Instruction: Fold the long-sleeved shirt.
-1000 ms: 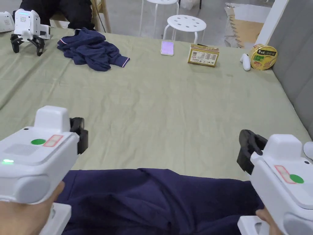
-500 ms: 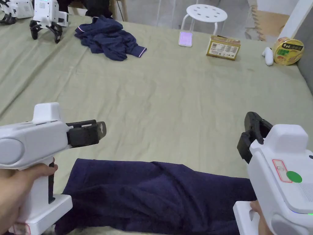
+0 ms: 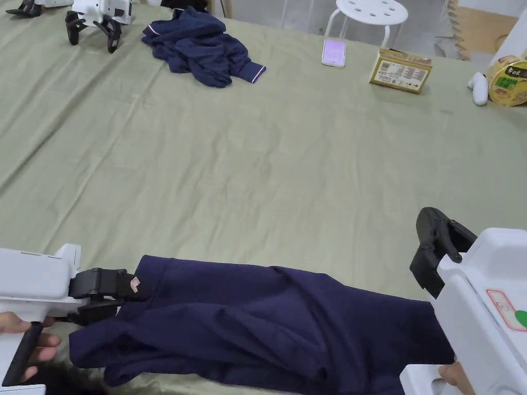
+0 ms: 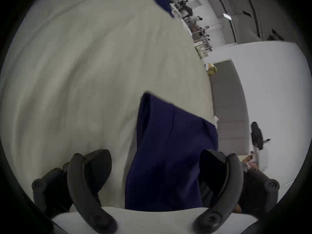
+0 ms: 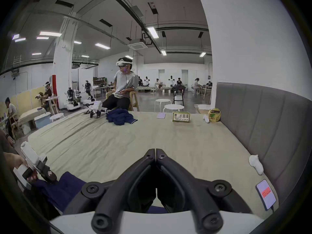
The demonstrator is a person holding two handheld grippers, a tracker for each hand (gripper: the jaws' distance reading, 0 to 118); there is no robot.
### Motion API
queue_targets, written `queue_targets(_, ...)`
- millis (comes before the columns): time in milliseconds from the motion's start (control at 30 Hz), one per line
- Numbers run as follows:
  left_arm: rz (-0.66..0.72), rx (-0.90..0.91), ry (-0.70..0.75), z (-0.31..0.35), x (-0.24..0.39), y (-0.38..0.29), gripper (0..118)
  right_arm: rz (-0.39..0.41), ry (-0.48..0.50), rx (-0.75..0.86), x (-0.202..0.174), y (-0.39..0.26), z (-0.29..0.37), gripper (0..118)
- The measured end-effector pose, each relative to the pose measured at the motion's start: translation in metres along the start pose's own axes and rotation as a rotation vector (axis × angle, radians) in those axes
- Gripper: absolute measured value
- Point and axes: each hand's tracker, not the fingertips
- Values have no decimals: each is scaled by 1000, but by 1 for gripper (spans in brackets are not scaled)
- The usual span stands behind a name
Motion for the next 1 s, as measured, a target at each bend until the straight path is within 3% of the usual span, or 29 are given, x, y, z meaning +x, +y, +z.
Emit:
queue_targets(167, -65, -19, -2, -19, 14, 3, 112, -22, 7, -6, -4, -2, -6, 0)
queue_targets(267, -178, -75, 110, -41, 39, 2, 111, -40, 27, -18, -8, -4, -7, 0)
queue_targets(333, -255, -130, 166, -48, 52, 2, 104, -30, 30, -20, -11, -5, -6, 0)
queue_targets(400, -245, -102, 193, -47, 56, 2, 74, -37, 36, -21, -10, -6, -5, 0)
queue_targets(433, -239, -78, 207, -40, 49, 3, 43, -43, 38, -21, -10, -7, -5, 0)
queue_targets(467, -192, -44, 204, -34, 43, 6, 20, -47, 38, -21, -10, -8, -5, 0)
queue_targets(533, -48, -22, 123, -32, 28, 7, 20, -59, 39, -20, -10, -9, -5, 0)
queue_targets(1000, -90, 133, 24, 6, 20, -4, 18, -70, 14, -19, 10, -6, 5, 0)
